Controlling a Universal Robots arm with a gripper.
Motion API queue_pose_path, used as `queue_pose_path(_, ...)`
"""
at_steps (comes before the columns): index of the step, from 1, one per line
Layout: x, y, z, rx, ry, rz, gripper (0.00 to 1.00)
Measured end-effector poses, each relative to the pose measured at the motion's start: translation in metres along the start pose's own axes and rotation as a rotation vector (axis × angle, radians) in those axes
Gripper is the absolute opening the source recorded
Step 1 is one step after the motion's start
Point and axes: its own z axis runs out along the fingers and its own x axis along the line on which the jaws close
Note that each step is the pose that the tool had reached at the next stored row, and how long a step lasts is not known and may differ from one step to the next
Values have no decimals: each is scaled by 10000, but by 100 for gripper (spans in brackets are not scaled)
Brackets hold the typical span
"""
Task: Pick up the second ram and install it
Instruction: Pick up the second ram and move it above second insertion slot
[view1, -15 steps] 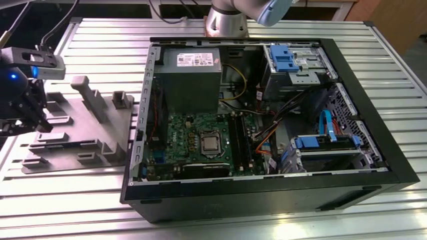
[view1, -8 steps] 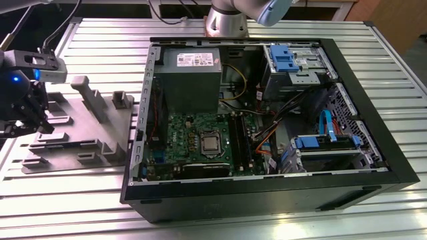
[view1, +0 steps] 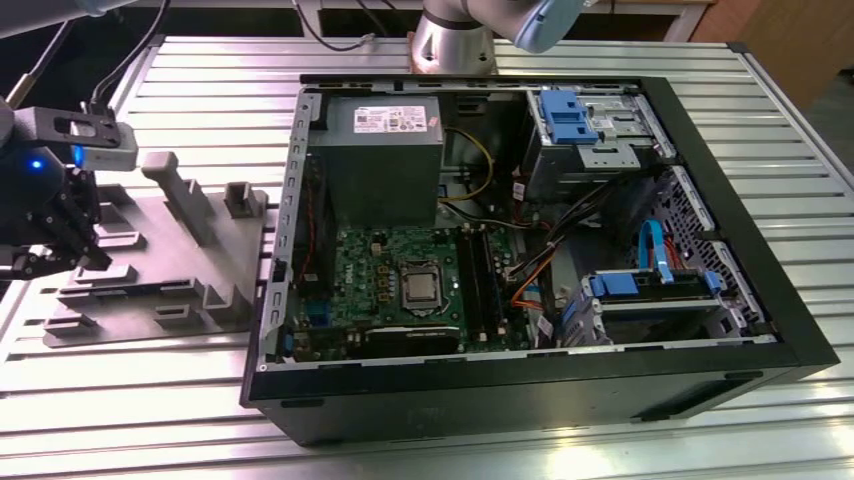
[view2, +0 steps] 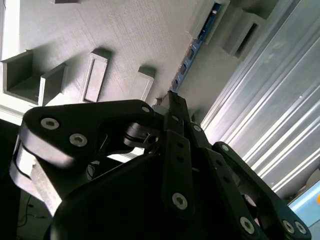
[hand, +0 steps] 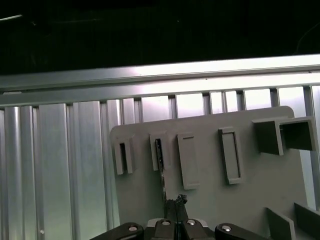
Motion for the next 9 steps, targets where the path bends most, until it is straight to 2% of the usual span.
queue_pose_path(3,0,0,2,0,0,7,11)
queue_pose_path(4,0,0,3,0,0,10,16)
queue_pose_path(5,0,0,3,1,-1,12,16)
queue_pose_path(7,0,0,5,1,-1,18,29)
queue_pose_path(8,0,0,5,0,-1,21,29)
queue_pose_path(9,0,0,5,0,-1,23,35)
